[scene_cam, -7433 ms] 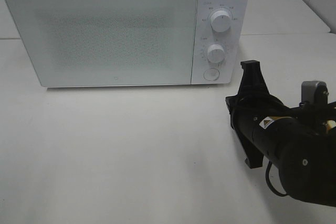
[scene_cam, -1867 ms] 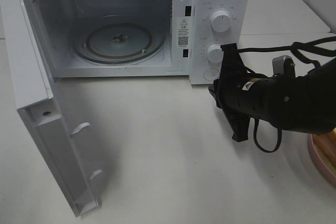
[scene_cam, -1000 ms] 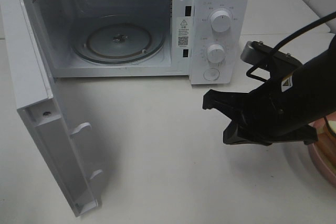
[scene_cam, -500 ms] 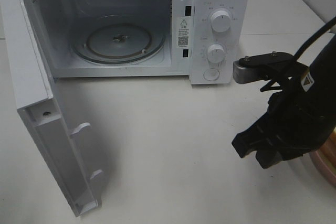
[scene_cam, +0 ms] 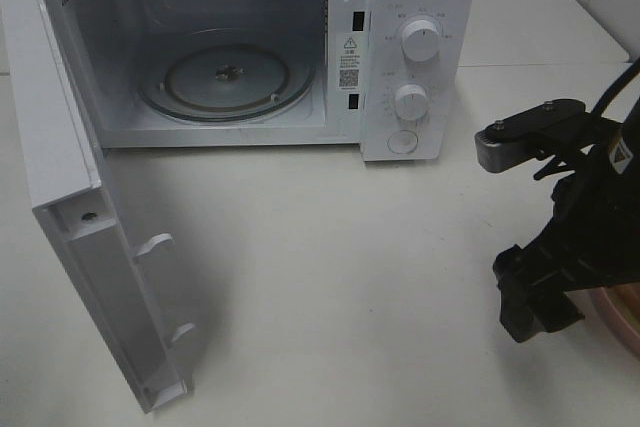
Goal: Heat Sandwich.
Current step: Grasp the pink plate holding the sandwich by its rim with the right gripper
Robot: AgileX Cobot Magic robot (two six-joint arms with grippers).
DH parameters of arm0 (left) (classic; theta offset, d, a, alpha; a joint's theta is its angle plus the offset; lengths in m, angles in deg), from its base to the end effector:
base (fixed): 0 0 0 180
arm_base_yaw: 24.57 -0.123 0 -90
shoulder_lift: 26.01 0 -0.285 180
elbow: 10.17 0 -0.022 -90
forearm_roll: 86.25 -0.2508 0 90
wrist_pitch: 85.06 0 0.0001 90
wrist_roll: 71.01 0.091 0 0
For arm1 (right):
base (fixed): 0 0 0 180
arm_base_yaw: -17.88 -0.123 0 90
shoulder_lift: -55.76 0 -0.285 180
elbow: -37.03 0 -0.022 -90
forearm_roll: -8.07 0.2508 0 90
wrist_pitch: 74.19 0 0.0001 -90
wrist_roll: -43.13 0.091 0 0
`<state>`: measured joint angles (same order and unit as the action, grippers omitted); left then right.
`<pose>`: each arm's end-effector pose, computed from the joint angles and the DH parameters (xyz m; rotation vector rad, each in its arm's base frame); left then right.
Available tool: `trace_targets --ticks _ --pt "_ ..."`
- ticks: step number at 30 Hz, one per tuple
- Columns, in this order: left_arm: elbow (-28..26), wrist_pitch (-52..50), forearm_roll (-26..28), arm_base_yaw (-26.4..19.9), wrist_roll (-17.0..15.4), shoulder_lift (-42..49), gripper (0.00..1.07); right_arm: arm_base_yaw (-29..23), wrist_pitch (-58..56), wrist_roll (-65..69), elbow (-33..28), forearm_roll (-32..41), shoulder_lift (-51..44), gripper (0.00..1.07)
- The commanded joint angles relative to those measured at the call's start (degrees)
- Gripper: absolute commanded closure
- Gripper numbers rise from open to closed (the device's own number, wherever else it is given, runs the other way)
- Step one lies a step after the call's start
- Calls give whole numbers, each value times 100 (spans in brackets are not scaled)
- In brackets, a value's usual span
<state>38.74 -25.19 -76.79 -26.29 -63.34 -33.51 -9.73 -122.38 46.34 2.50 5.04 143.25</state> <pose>-0.0045 -0.0131 0.2778 0.1108 2.0168 -0.0933 0.2030 0.1021 0.2038 -0.6728 2.8883 0.0068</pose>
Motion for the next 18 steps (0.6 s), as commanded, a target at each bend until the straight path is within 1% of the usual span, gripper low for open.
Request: trace_targets --ticks 1,4,5,7,9,18 --pt "11 -40 40 -17 -29 115 7 29 -57 -52 29 -103 -34 5" --pt "11 -40 40 -17 -29 115 7 264 -92 -52 29 -46 -34 6" --pt "11 -40 40 -17 -29 115 7 264 -92 -52 29 -46 -34 6" --pt "11 -40 40 -17 -29 115 7 550 -206 -86 29 -97 -34 7" --pt "11 -40 40 -17 -29 115 7 705 -258 -166 29 -120 -34 7" --pt "11 -40 40 -17 -29 115 7 1146 -155 -235 11 -155 -23 9"
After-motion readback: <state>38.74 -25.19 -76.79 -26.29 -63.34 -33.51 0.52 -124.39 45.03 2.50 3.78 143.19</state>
